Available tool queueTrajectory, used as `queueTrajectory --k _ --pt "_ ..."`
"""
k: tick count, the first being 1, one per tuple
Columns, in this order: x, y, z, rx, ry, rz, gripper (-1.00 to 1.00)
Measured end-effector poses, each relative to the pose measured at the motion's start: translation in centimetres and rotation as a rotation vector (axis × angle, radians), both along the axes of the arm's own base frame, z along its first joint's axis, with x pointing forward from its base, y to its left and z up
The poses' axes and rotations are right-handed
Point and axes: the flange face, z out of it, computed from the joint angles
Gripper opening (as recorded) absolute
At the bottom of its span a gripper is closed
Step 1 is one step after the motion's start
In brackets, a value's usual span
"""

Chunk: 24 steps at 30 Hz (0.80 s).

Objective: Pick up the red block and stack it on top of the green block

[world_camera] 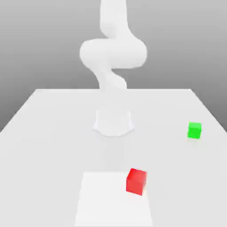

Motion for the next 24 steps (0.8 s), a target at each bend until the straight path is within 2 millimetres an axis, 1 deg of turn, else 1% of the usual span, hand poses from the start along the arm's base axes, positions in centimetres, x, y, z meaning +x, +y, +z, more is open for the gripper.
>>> queueTrajectory --k 2,4,6,8,10,12,14,16,18,19,24 --pt "2.5 1.0 -4.9 0.004 0.076 -0.033 0.00" --pt "4.3 1.8 -9.9 0.011 0.149 -0.065 0.00" --pt "5.5 2.4 -14.9 0.019 0.221 -0.097 0.00" --pt "6.1 2.9 -19.9 0.030 0.294 -0.128 0.00" --pt "6.1 3.3 -24.9 0.044 0.367 -0.160 0.00" --pt "5.5 3.7 -29.9 0.061 0.443 -0.192 0.00" --pt "4.3 4.2 -35.0 0.082 0.523 -0.227 0.00" --pt "2.5 4.7 -39.5 0.104 0.599 -0.259 0.00" --pt "0.4 5.5 -43.3 0.125 0.672 -0.282 0.00" --pt "-0.2 5.6 -44.5 0.133 0.690 -0.292 0.00" --pt "-0.4 5.6 -48.3 0.144 0.704 -0.307 0.00"
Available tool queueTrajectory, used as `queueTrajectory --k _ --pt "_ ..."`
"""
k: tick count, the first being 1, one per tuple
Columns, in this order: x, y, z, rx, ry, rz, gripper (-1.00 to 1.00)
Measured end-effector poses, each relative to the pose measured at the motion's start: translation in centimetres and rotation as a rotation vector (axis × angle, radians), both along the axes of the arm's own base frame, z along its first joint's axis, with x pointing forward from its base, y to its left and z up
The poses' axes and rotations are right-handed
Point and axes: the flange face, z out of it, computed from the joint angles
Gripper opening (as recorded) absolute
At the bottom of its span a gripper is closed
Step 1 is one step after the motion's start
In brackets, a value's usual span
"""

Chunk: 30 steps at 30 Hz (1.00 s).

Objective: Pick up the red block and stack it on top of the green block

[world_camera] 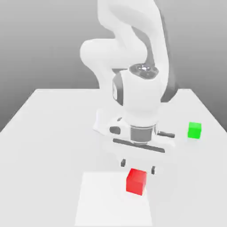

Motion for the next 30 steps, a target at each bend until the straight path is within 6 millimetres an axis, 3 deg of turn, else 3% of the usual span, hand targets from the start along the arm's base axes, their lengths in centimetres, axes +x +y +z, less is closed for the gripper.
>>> queueTrajectory --k 3,4,11,21,23,26,30 --pt "-0.2 0.0 -2.3 0.000 0.003 0.001 0.00" --pt "-0.3 0.0 -3.0 -0.001 0.004 0.002 -1.00" --pt "-0.3 0.0 -3.2 -0.002 0.003 0.002 -1.00" --pt "-0.4 0.3 3.3 -0.003 0.001 0.021 -1.00" --pt "-1.6 4.9 4.6 -0.002 -0.005 0.163 -1.00" --pt "-3.7 9.9 6.4 0.000 -0.014 0.341 -1.00" --pt "-8.4 16.5 8.1 0.003 -0.021 0.602 -1.00"
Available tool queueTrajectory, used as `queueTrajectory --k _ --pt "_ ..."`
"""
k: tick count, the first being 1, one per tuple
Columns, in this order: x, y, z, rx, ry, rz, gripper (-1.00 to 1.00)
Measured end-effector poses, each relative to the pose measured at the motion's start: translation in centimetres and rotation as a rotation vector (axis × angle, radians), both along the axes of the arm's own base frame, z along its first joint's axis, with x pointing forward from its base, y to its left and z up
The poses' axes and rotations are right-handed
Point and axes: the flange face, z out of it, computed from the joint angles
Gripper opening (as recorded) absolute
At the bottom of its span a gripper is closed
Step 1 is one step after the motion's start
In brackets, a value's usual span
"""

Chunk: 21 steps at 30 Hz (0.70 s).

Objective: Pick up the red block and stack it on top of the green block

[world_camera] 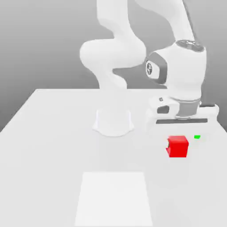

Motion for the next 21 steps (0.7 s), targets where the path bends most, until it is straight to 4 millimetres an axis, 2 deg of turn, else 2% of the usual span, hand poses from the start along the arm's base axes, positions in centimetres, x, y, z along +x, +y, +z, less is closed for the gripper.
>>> queueTrajectory --k 4,7,10,13,16,21 --pt "-6.3 5.4 0.8 -0.002 -0.001 0.268 -1.00" --pt "-11.6 8.3 0.7 -0.006 0.001 0.470 -1.00" --pt "-17.3 10.2 0.1 -0.013 0.006 0.673 -1.00" --pt "-22.4 11.1 -1.0 -0.021 0.012 0.856 -1.00" --pt "-23.6 11.4 -2.5 -0.023 0.009 0.900 -1.00" --pt "-23.6 11.4 -5.4 -0.024 0.006 0.904 -1.00"
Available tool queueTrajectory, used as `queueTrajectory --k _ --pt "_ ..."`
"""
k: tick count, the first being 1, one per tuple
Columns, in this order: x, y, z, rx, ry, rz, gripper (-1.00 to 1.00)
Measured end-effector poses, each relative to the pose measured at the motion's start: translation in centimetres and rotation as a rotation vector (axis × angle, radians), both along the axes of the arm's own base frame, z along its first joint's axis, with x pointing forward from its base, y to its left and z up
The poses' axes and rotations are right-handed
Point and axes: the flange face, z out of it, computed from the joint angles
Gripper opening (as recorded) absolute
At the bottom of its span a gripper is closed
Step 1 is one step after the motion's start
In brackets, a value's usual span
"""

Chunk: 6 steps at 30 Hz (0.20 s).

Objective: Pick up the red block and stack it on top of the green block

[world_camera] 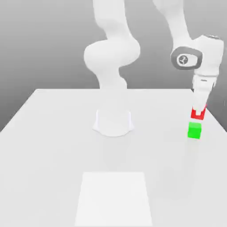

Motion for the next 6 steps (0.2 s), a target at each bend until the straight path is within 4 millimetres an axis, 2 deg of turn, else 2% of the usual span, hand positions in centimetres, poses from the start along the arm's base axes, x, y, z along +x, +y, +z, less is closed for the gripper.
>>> queueTrajectory --k 3,4,6 --pt "0.2 -0.2 -1.8 -0.001 0.003 -0.009 -1.00" --pt "0.1 -0.2 -2.3 -0.002 0.004 -0.006 1.00" --pt "0.1 -0.2 -2.3 -0.002 0.004 -0.006 1.00"
